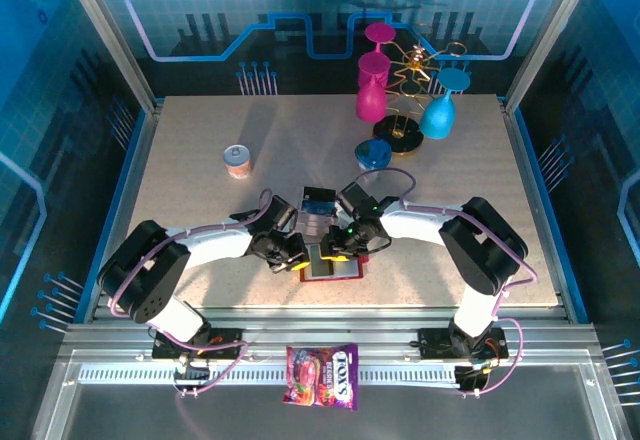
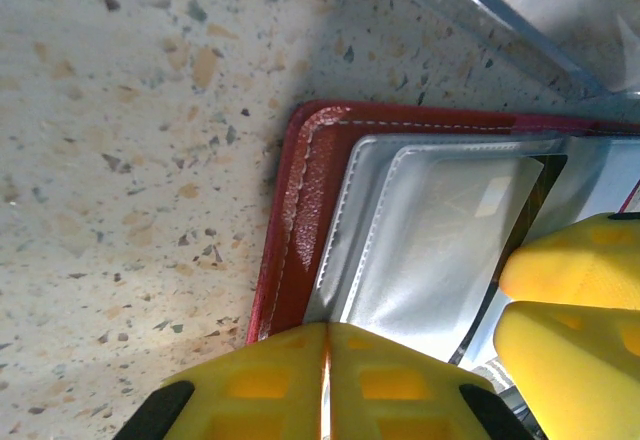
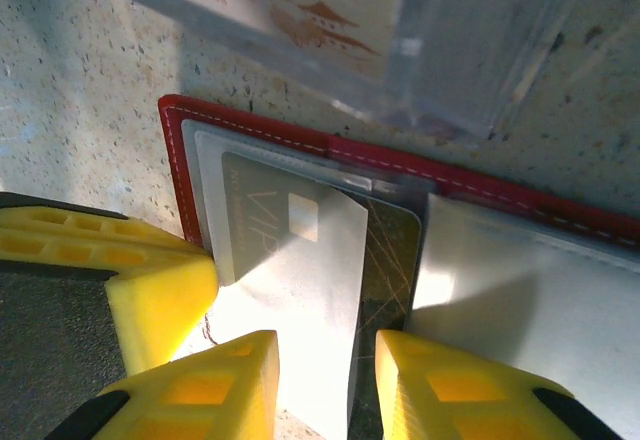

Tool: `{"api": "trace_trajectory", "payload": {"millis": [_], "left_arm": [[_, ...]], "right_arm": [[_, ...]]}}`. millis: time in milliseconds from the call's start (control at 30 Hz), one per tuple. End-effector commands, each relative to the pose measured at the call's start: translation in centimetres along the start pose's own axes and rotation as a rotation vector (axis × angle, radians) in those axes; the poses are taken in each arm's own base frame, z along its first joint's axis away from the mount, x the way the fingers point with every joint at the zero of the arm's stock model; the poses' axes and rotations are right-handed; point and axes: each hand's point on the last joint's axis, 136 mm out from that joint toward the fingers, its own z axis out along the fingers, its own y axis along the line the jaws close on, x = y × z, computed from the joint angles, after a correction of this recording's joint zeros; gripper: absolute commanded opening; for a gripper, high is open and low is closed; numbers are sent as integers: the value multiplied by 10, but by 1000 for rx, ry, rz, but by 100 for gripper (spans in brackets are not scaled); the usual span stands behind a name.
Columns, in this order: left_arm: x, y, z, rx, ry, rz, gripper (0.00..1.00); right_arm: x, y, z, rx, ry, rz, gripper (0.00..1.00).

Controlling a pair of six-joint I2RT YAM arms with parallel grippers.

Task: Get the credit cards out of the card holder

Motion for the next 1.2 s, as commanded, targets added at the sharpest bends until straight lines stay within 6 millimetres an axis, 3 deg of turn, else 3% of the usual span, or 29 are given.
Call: {"api": "trace_trajectory", "payload": {"millis": [0, 667, 933, 1100, 1167], "left_arm": [[1, 12, 3, -44, 10, 3, 10], [-5, 2, -6, -47, -5, 37, 10], [-8, -32, -25, 46, -26, 86, 11], [-6, -39, -20, 52, 12, 103, 10], [-5, -38, -16, 40, 21, 107, 9]], "right_arm": [[4, 2, -2, 26, 8, -21, 33], [1, 11, -12, 0, -19, -35, 33], [-2, 21, -20, -88, -60, -17, 32], [-6, 22, -25, -143, -84, 7, 30], [0, 12, -20, -132, -67, 28, 29]]}}
